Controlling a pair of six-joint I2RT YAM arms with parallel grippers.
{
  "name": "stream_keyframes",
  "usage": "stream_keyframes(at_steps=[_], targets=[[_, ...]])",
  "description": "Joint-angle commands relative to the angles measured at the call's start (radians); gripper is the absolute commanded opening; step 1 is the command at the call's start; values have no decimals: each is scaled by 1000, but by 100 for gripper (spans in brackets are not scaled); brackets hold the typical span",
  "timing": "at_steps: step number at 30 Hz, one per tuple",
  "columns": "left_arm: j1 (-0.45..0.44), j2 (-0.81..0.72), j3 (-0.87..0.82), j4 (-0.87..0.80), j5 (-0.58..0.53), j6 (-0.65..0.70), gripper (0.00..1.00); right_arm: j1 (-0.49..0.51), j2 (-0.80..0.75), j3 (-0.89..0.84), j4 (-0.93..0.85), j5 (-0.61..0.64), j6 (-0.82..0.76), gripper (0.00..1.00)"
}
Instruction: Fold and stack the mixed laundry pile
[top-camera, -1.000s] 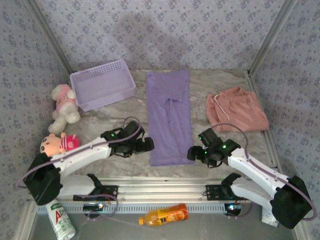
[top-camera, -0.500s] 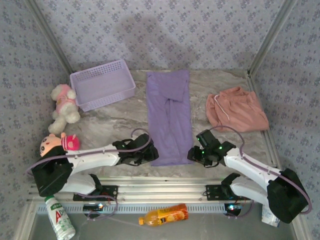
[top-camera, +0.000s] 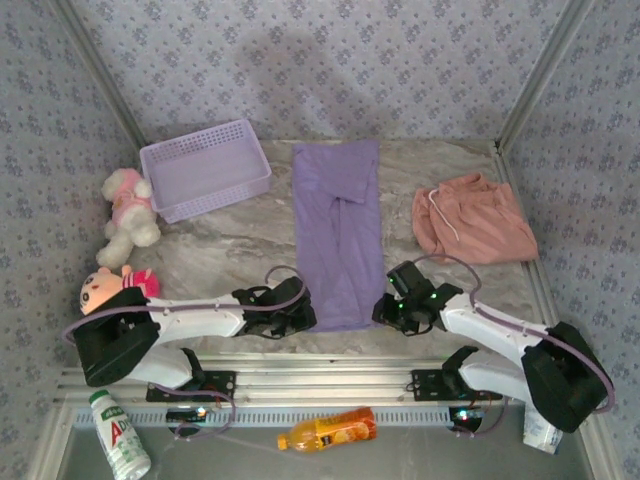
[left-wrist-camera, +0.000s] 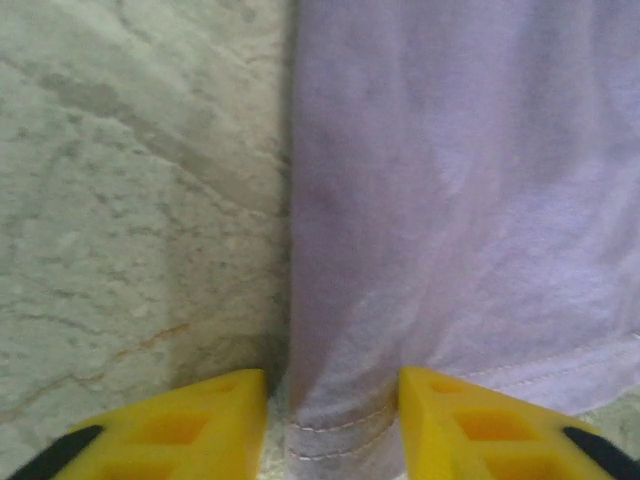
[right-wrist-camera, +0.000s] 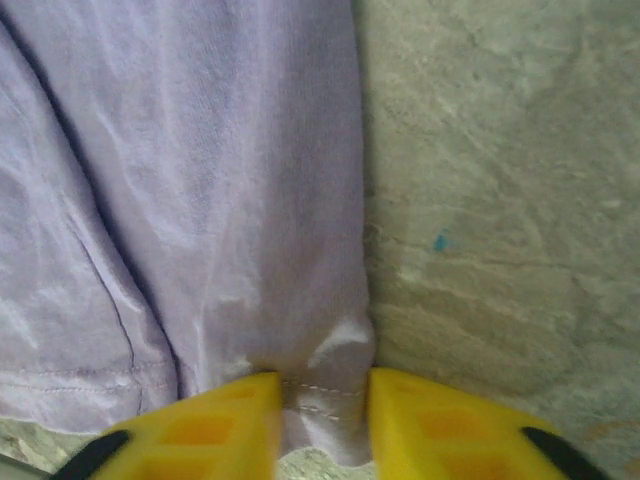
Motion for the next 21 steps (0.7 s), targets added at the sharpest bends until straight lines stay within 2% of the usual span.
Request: stream_keyframes(at_steps=[1, 5, 6, 7, 14, 21], targets=[[-8, 38, 14, 48, 17, -2, 29, 8, 19, -2, 13, -4, 7, 22], [-10, 36, 30, 39, 19, 4, 10, 9, 0, 15, -13, 0, 2, 7], [-10, 31, 32, 32, 18, 3, 2, 9, -8, 20, -27, 2, 0, 0], [-10, 24, 36, 21, 14, 2, 0, 10, -17, 26, -46, 5, 0, 0], [4, -24, 98, -91, -4, 16, 0, 7, -95, 76, -155, 3, -1, 0], [115, -104, 160, -158, -31, 62, 0, -80, -107, 184, -185, -27, -13, 0]])
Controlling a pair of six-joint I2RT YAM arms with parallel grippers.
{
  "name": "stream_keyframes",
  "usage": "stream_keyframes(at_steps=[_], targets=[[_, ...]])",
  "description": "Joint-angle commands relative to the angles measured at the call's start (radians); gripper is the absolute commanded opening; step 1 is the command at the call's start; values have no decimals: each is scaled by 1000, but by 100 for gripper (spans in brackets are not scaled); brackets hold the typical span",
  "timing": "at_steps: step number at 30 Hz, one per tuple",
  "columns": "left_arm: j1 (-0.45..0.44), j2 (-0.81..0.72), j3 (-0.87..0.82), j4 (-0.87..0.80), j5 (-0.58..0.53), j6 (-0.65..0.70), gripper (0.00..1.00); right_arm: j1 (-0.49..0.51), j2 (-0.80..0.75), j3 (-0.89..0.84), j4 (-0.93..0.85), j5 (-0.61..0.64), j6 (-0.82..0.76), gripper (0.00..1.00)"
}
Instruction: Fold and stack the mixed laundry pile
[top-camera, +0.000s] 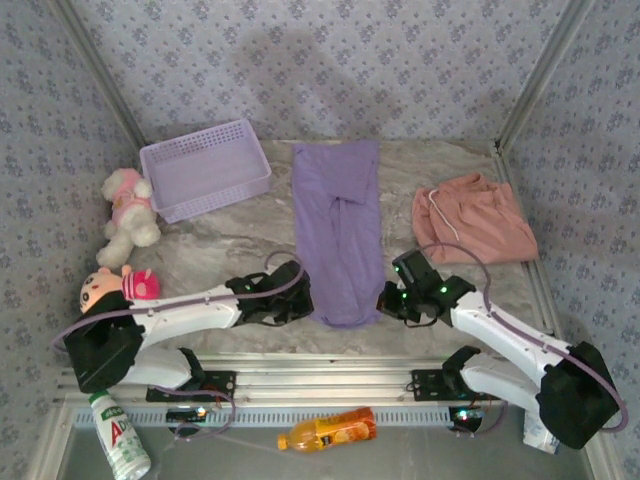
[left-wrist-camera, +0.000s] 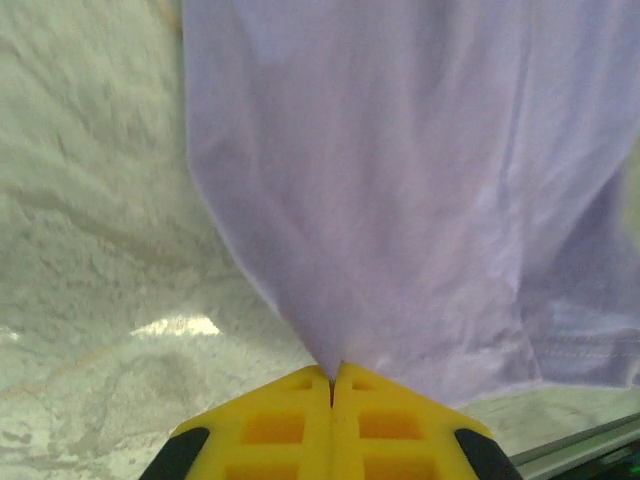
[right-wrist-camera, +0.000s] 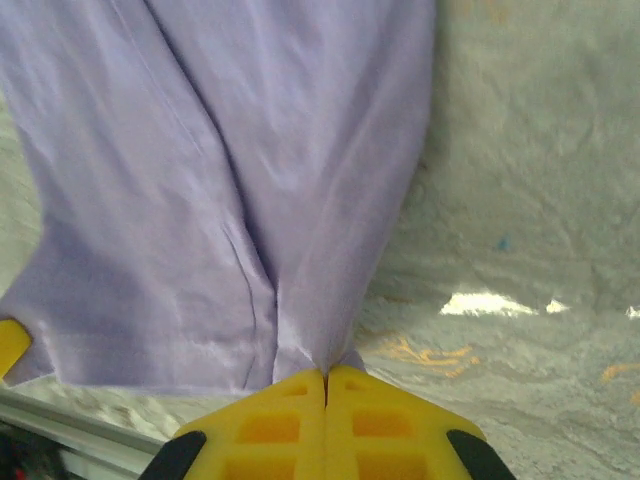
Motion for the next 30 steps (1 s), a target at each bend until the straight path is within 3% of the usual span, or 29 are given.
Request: stream_keyframes(at_steps=[1, 12, 25, 26, 27, 29, 30], targets=[[67, -33, 62, -70, -28, 54, 0, -56, 10, 70, -38, -29, -22, 0], [330, 107, 308, -106, 107, 253, 0, -242, 232, 306, 25, -107, -135, 0], [542, 529, 788, -178, 247, 410, 0, -394, 718, 766, 121, -182, -220, 0], [559, 575, 835, -197, 256, 418, 5, -407, 764, 810, 132, -194, -219, 0], [571, 613, 876, -221, 263, 421, 19, -418, 810, 842, 149, -205, -213, 10], [592, 693, 977, -316, 243, 420, 80, -440, 909, 939, 159, -247, -197, 47], [597, 717, 1013, -358, 225, 419, 99, -444, 938, 976, 148, -252, -196, 55]])
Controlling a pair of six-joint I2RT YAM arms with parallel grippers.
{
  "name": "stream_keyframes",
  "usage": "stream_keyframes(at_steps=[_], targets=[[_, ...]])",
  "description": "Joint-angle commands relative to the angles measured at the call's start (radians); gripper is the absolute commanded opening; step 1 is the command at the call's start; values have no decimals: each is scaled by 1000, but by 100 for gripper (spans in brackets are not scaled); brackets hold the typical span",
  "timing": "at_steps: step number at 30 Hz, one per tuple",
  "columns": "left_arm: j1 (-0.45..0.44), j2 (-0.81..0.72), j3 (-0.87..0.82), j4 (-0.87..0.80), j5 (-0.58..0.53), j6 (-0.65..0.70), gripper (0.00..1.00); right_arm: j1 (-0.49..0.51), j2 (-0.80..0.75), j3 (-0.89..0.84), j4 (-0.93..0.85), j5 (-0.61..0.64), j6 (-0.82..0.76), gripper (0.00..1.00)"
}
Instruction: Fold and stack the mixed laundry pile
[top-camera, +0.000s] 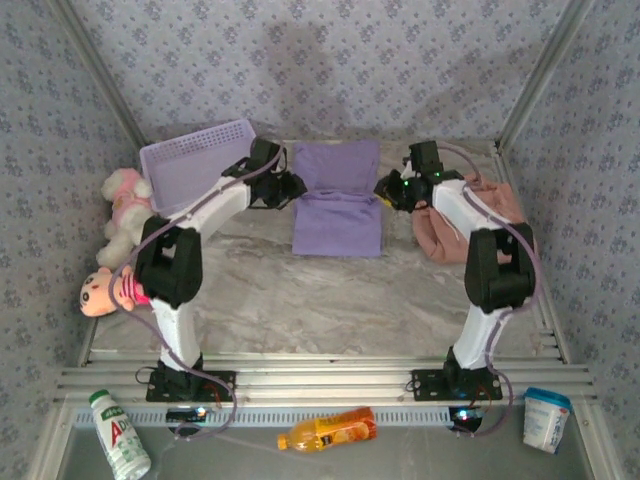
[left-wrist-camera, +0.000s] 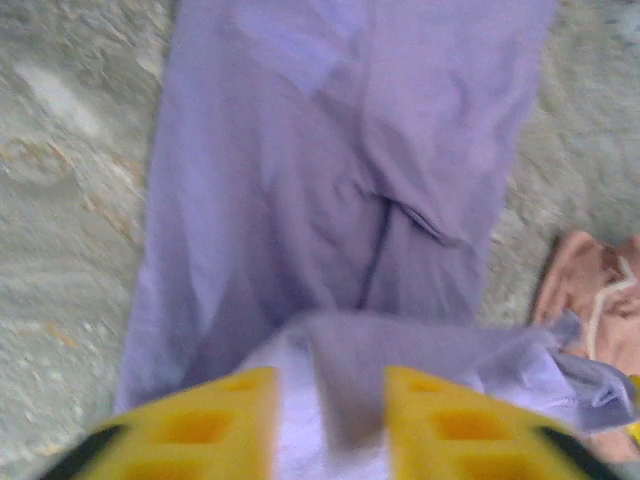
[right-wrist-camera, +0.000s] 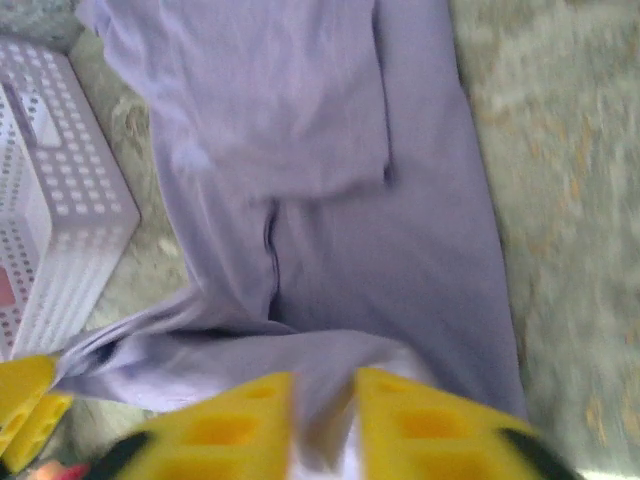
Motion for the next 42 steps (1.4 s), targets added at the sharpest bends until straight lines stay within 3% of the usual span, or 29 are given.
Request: stream_keyframes(at_steps=[1, 3, 6, 16, 22, 24, 33, 42], targets=[[27, 71, 114, -187, -21, 35, 100, -22, 97, 124, 4, -47, -15, 59], [28, 70, 116, -188, -27, 42, 100, -17, 94, 136, -21, -18, -32, 65], [25, 38, 75, -161, -8, 43, 99, 1, 50, 80, -56, 21, -63, 64], [-72, -90, -191, -61, 16, 97, 69, 126, -138, -227, -108, 148, -135, 53], [-137, -142, -333, 110, 32, 11, 17, 189, -103, -279, -94, 169, -114, 16], [-152, -126, -329, 134, 28, 8, 2, 187, -74, -283, -78, 173, -92, 11], [-154, -31, -364, 122, -59, 0, 0, 188, 17, -284, -37, 195, -92, 10], [-249, -137, -596, 129, -82, -45, 0, 266, -100, -456, -34, 229, -65, 12]])
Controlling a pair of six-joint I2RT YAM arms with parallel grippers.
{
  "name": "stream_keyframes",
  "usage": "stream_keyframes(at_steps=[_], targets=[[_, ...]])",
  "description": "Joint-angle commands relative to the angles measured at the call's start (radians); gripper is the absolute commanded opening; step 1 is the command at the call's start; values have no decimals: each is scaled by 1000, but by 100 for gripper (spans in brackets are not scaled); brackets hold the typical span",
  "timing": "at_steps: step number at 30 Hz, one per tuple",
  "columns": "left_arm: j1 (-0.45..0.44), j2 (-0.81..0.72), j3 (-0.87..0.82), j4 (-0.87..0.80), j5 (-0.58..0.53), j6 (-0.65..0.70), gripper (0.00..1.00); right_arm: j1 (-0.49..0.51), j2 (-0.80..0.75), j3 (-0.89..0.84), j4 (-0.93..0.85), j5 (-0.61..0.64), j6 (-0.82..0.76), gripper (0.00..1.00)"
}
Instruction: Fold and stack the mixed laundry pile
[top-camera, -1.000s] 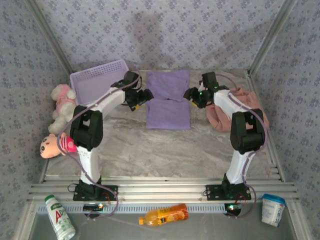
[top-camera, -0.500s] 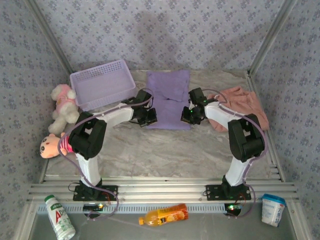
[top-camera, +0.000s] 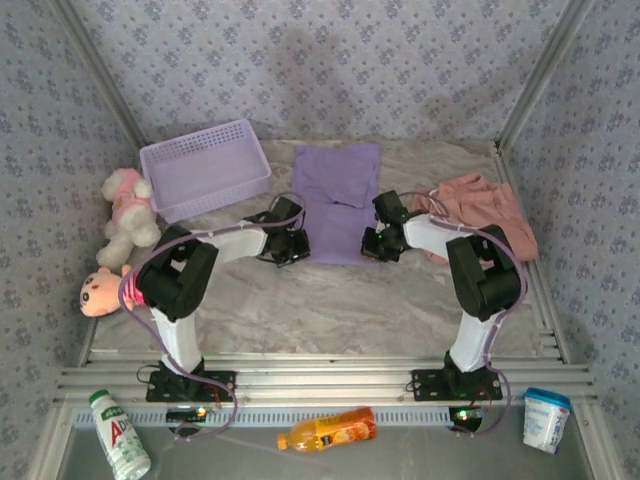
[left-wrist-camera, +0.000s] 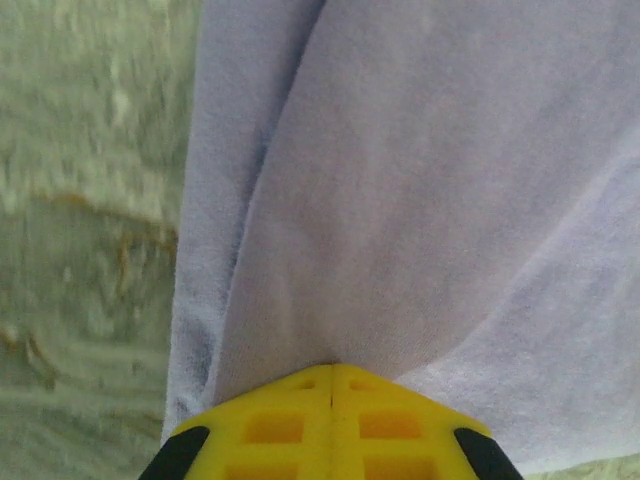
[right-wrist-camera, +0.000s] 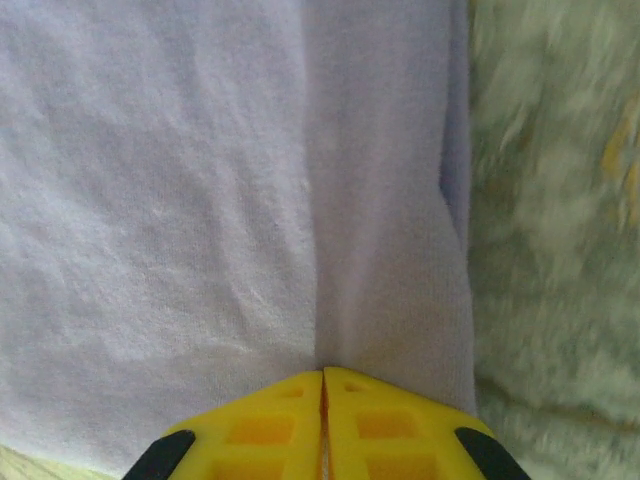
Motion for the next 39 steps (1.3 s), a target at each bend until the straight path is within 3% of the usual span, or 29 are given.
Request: stream_keyframes(at_steps=[1, 7, 11, 14, 17, 20, 31, 39], targets=[[-75, -40, -97, -80, -26, -36, 0, 44, -52, -86, -70, 41, 29, 12], [-201, -186, -188, -177, -62, -89, 0, 119, -227, -237, -116, 70, 71, 13], [-243, -309, -204, -332, -135, -99, 0, 135, -379, -318, -182, 77, 98, 19], [-243, -391, -208, -390, -159, -115, 2, 132, -503, -337, -260, 73, 108, 29], [-243, -438, -174, -375, -170, -105, 14, 124, -608, -336, -326, 73, 126, 49], [-243, -418, -114, -326, -187, -89, 16, 119, -657, -344, -350, 61, 151, 54], [-241, -123, 57, -208, -174, -119, 17, 102, -511, -390, -145, 76, 249, 54], [-234, -70, 56, -212, -175, -129, 15, 103, -396, -388, -43, 88, 261, 45]])
